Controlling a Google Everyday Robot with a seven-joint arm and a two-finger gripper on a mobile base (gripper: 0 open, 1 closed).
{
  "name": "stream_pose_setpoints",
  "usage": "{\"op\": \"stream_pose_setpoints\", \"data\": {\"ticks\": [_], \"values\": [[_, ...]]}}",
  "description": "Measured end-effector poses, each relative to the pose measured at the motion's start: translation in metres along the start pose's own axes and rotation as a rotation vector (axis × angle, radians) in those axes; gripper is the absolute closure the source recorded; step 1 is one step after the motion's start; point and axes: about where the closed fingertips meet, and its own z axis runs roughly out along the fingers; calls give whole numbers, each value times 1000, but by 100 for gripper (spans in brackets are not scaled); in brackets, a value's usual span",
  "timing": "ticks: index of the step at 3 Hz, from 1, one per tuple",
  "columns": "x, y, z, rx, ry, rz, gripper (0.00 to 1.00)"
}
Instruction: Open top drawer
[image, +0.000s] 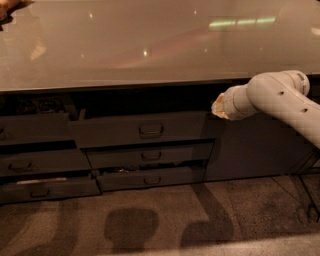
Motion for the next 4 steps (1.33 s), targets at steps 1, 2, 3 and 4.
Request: {"op": "stream_pose_setpoints", "data": {"ticks": [1,2,3,4], "values": [[-15,4,16,-66,-176,40,100],[-45,-12,16,-105,-367,-10,100],[-38,-23,4,-90,-379,-45,100],[-38,-23,4,-90,-379,-45,100]]}}
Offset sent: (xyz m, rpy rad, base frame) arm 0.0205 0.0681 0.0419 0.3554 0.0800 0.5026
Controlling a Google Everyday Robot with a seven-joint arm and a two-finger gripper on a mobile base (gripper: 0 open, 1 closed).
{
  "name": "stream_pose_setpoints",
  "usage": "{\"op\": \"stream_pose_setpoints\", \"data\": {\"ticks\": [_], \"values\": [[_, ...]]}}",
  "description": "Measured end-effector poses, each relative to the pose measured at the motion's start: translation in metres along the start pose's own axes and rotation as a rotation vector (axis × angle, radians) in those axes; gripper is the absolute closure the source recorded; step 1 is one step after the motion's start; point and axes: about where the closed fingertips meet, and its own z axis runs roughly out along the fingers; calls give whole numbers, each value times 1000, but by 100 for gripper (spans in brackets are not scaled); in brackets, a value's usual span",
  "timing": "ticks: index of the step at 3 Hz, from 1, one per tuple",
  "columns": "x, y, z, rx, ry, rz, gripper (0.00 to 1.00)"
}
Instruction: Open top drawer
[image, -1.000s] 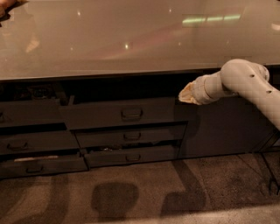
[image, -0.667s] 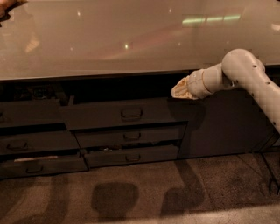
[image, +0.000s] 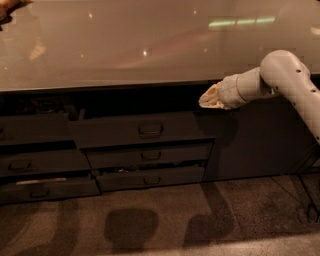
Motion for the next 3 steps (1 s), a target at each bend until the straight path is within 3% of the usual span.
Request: {"op": "stream_pose_setpoints", "data": {"ticks": [1,2,3], "values": [[0,-4,8,-10,87,-29,100],[-7,-14,25,-38,211,-106,100],[-7,-14,25,-38,211,-106,100]]}}
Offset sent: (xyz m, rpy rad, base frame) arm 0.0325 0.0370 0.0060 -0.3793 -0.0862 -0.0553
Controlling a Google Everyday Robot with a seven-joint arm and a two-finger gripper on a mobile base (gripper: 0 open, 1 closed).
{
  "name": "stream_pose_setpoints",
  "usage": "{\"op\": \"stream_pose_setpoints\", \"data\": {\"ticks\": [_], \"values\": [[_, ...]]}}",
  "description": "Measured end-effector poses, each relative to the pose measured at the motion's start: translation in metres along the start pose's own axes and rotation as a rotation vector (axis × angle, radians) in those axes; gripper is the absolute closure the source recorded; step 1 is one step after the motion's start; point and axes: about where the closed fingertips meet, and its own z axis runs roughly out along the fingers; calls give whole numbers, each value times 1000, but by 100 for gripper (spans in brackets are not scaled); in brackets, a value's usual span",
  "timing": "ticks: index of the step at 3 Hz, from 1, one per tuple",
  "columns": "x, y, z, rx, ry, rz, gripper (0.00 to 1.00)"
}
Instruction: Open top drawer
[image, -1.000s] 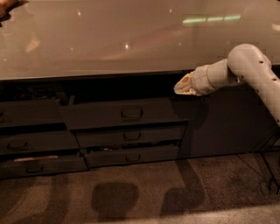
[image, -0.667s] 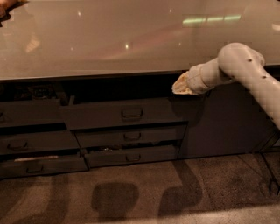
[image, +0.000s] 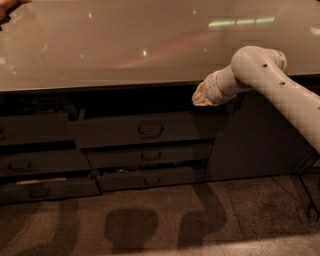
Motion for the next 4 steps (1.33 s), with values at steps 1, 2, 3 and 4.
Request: {"op": "stream_pose_setpoints", "data": {"ticks": [1,2,3,4], "values": [[11,-3,8,-19,10,15,100],[45,-5,23,-44,1,78,100],[28,35,47,-62,0,7,100],[28,35,47,-62,0,6,100]]}}
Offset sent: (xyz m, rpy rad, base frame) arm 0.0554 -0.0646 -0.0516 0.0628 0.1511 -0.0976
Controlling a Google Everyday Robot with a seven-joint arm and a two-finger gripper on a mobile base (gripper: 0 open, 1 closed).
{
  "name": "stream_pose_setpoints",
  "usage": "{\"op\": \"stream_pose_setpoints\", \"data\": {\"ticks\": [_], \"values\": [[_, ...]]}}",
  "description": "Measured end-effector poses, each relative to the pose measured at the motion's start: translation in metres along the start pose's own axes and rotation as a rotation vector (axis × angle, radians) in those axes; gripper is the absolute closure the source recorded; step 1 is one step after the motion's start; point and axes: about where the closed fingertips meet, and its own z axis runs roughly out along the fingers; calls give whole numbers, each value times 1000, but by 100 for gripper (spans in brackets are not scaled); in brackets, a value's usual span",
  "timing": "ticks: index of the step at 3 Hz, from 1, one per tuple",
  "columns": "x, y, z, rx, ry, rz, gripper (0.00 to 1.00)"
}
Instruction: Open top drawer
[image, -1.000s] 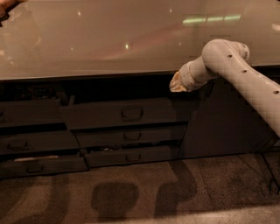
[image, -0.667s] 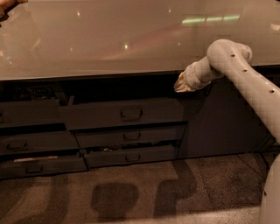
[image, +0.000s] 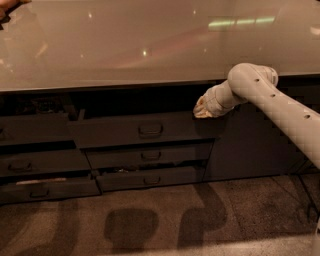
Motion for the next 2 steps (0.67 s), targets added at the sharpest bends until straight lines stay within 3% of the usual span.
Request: {"op": "stream_pose_setpoints", "data": {"ticks": [2], "values": [[-4,-9,4,30,128,-72,100]]}}
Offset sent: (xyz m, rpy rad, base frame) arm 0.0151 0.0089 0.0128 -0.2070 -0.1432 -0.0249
